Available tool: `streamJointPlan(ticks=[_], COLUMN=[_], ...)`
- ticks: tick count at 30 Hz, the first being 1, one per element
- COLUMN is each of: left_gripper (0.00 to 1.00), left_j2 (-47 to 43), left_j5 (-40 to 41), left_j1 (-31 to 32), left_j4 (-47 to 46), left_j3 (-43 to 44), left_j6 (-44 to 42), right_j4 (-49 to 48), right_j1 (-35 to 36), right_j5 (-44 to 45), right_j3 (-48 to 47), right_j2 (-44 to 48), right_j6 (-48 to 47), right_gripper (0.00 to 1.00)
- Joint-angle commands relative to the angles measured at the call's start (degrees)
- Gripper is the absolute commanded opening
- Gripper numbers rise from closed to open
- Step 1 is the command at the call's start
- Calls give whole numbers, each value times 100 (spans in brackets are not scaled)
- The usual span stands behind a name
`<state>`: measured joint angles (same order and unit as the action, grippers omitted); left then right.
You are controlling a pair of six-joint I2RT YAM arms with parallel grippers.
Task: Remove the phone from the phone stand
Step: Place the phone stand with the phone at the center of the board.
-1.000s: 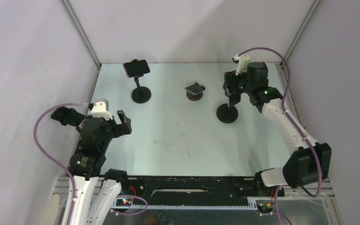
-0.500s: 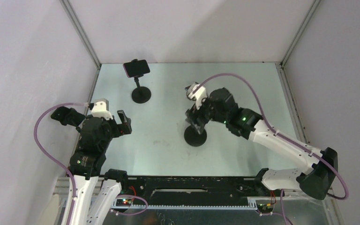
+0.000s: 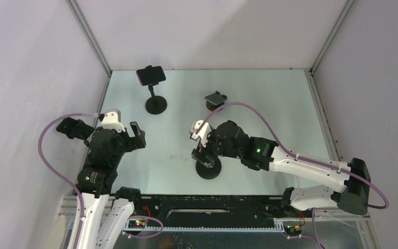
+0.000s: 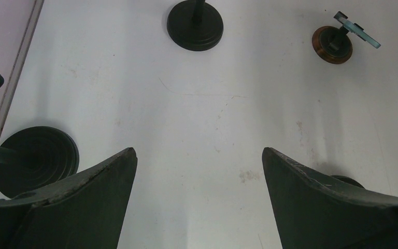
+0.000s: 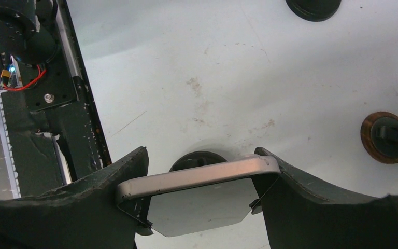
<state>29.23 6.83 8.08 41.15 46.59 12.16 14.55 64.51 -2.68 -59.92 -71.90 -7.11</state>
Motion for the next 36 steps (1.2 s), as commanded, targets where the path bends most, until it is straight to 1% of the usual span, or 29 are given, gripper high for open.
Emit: streamJointPlan(ticks=[1,2,3,4,5,6,7,12,19,23,28,29,32,36], left_gripper=[98,98,98,98,98,98,98,98,98,98,98,98,98,98], left_j2=[-30,-22,-3,5,6,0,-26,-115,-34,-55,-54,-57,-57,-65], left_j5=[-44,-47,-49,-50,-33,-19,12,73,20,58,73,68,68,77], left_j1=[-34,-34,-34,-30,-33,-34,-30,-33,-34,-34,-34,-34,-33,-34], left_j4=[-167,-163,-160,-160,-160,-155,-147,-150,-146,-145,-134,-135,-141,-140], left_j3=[-27,-27,-20,-15,-11,-10,-16,-39,-27,-27,-27,-27,-27,-27], left_j6=[41,41,41,38,39,40,40,50,50,49,49,49,49,49], right_j4=[-368,-291,-266,-213,-196,-184,-187,-236,-293,-195,-101,-29,368,1016], right_j1=[35,33,30,34,35,28,19,-134,-488,-780,-1100,-1195,-1480,-1837], right_j5=[33,-3,-86,-146,-240,-254,-247,-445,-988,-1430,-2209,-2346,-3234,-4149], right_j3=[23,28,26,29,27,27,27,33,-9,-170,-490,-540,-778,-1099], right_j2=[141,158,163,188,200,226,236,380,639,747,803,792,690,406], right_j6=[215,212,211,189,178,180,187,299,484,550,541,456,43,-779], right_gripper=[48,62,68,83,91,97,99,99,99,99,99,99,99,99])
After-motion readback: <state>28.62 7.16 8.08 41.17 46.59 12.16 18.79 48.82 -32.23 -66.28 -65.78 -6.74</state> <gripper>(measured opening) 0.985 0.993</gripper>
